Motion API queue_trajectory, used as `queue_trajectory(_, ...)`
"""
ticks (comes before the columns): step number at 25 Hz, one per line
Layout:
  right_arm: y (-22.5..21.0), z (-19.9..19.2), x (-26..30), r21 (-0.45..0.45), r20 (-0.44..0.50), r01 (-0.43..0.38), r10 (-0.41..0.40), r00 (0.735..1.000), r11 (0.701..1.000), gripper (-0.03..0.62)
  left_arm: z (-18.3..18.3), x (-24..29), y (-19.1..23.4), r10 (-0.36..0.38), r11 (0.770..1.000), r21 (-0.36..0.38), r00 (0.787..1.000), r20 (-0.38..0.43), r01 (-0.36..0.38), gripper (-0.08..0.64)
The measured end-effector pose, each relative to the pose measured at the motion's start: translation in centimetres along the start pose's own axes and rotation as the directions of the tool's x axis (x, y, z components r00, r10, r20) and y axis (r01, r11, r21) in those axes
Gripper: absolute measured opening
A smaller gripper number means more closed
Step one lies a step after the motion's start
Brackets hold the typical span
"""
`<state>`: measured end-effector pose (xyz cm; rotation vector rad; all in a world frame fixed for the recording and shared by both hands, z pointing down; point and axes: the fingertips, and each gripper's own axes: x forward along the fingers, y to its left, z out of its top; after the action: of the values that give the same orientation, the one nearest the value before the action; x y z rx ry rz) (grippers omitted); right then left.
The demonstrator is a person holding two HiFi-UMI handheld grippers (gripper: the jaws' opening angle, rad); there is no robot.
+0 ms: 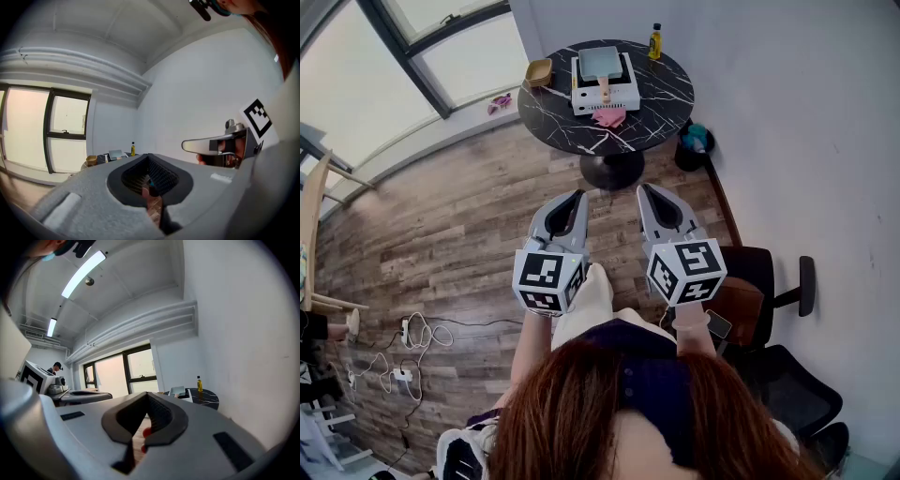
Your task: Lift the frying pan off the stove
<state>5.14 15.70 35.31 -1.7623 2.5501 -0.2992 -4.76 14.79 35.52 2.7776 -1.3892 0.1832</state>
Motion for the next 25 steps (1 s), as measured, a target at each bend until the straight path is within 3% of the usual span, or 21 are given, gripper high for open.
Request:
queue_trajectory(12, 0.1, 0.4, -0.5, -0.031, 0.017, 0.031, -0.03, 0.999, 0.999, 0.008, 0.2, -0.1, 0.0, -0.008, 1.0, 0.014, 1.0, 0.015, 0.008, 0.012)
queue_trajectory(18, -2.0, 0.5, 6.4, 0.007, -0.019, 0.015, -0.015, 1.0, 1.0, 0.009, -0.2, 5.5, 4.7, -0.011, 1.0, -0.014, 1.0, -0.015, 0.01, 0.012)
queue_trajectory(25, -3.3, 0.9, 10.4, 0.011, -0.02, 0.025, -0.024, 0.999, 1.0, 0.009, -0.3, 8.5, 7.7, -0.016, 1.0, -0.025, 1.0, -0.02, 0.015, 0.012)
